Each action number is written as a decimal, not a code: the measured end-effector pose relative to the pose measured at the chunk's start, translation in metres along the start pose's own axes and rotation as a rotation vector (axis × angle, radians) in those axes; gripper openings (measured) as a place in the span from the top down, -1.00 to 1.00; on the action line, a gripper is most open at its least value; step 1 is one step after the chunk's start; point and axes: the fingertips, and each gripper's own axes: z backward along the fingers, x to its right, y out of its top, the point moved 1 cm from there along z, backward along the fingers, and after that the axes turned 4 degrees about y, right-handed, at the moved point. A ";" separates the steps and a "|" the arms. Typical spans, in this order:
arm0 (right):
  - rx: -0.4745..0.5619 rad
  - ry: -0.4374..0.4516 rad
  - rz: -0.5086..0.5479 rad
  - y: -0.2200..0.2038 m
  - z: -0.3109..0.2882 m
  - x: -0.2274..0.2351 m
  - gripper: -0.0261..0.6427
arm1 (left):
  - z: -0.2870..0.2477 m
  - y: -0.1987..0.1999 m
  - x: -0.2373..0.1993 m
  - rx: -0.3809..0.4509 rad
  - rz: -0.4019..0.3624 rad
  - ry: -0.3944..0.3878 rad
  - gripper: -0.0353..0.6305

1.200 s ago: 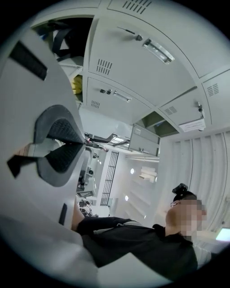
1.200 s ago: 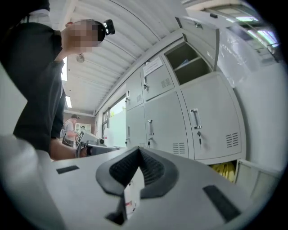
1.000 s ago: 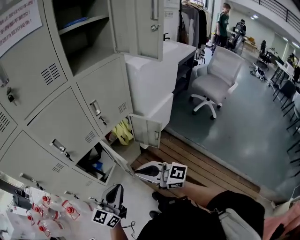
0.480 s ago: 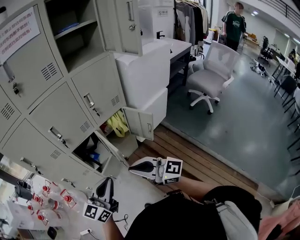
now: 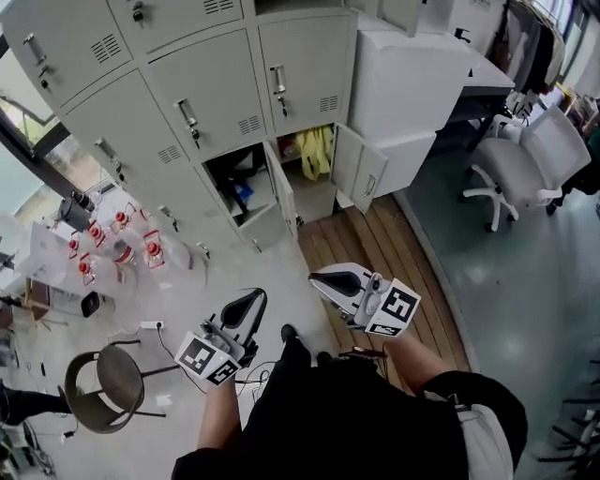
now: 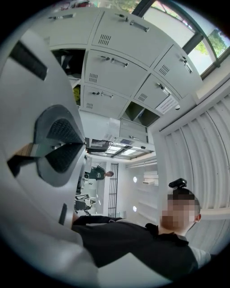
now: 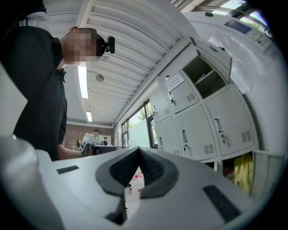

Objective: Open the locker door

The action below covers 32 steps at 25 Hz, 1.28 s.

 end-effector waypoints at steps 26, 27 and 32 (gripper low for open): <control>0.001 -0.111 0.043 -0.005 -0.017 -0.073 0.89 | 0.088 -0.007 0.019 0.003 -0.001 -0.109 0.86; 0.001 -0.120 0.045 -0.004 -0.021 -0.072 0.89 | 0.090 -0.008 0.017 0.001 0.001 -0.113 0.86; -0.016 -0.139 0.057 -0.009 -0.039 -0.083 0.89 | 0.105 -0.008 0.008 -0.004 0.003 -0.136 0.86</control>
